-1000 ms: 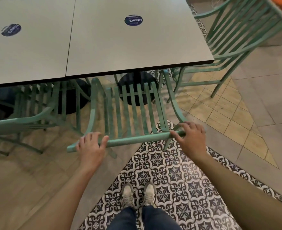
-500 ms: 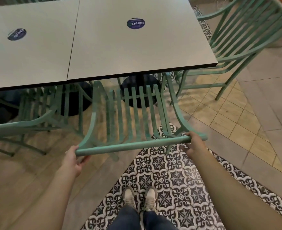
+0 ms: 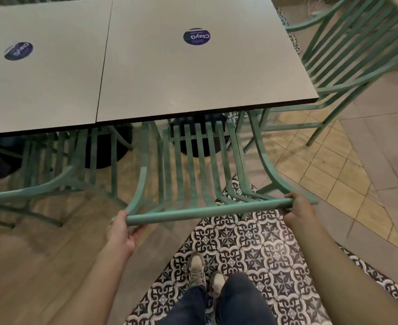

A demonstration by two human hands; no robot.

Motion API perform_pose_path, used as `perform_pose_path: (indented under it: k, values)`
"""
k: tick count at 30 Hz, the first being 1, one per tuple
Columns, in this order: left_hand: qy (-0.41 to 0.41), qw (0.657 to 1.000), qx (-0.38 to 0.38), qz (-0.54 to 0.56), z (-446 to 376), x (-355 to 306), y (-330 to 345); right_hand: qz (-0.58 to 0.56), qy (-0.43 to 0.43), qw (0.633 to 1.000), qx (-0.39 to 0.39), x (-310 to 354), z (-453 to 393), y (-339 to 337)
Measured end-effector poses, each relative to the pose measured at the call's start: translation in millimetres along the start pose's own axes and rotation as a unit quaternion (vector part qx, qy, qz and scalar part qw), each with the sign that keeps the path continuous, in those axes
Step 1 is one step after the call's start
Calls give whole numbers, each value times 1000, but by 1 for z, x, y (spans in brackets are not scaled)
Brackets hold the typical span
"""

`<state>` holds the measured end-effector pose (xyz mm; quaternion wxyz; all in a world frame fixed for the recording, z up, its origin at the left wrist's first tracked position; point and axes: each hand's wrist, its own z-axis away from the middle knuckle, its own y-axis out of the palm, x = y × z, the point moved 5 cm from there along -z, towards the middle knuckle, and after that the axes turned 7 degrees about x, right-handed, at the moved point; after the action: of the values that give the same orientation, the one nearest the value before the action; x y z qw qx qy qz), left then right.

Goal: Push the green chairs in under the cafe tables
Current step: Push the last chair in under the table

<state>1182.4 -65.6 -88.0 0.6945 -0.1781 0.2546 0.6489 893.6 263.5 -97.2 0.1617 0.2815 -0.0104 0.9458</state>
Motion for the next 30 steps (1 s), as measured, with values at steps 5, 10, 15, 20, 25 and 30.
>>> perform_pose_path:
  k: [5,10,15,20,25,30]
  values:
    - [-16,1000,16,8,-6,1,23,-7,10,1000,-6,16,-3,7]
    - [-13,1000,18,14,-3,-1,52,0,16,1000,-6,38,-13,19]
    - [-20,999,22,35,-3,-1,73,-3,21,1000,16,52,-22,26]
    - [-26,995,-26,95,1,6,87,-70,20,997,15,61,-31,28]
    - [-35,993,-42,101,-6,5,94,-118,18,993,-21,65,-41,34]
    - [-21,992,-56,115,-11,-4,105,-104,12,994,-6,73,-53,49]
